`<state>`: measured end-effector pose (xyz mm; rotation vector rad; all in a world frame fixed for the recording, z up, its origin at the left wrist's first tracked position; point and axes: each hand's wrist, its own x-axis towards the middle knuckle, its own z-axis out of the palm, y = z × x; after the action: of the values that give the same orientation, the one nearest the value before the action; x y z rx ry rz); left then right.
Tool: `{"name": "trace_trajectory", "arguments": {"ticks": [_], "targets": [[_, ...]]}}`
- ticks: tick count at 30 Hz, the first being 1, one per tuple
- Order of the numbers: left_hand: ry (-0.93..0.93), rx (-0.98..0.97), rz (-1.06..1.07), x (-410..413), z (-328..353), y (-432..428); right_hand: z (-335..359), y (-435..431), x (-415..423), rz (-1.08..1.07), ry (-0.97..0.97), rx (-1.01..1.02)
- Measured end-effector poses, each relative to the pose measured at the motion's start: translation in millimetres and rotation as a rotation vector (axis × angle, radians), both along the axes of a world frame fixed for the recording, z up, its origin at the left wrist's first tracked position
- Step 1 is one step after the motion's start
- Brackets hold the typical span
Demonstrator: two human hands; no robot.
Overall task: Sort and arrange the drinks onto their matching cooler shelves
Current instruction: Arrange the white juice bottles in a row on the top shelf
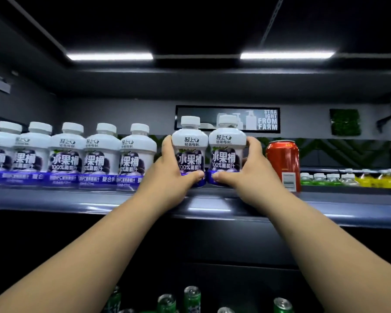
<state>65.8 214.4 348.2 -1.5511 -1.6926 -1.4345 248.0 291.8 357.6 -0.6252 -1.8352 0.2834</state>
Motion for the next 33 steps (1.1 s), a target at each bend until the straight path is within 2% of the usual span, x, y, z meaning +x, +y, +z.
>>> {"name": "trace_trajectory", "arguments": {"ticks": [9, 15, 21, 26, 30, 33], "targets": [[0.070, -0.114, 0.101, 1, -3, -7, -2, -6, 9, -0.112, -0.249, -0.057], [0.073, -0.136, 0.118, 8, -3, -16, 0, -13, 12, -0.099, -0.304, -0.051], [0.108, -0.027, 0.204, 16, -9, -24, -3, -11, 10, -0.144, -0.327, -0.031], [0.349, 0.093, 0.420, 5, -7, -32, 0, -18, 8, -0.127, -0.310, -0.067], [0.437, 0.145, 0.436, -20, -3, -28, 3, -22, 1, -0.157, -0.286, -0.095], [0.412, 0.168, 0.408, -28, -11, -25, -3, -21, -2, -0.215, -0.295, -0.017]]}}
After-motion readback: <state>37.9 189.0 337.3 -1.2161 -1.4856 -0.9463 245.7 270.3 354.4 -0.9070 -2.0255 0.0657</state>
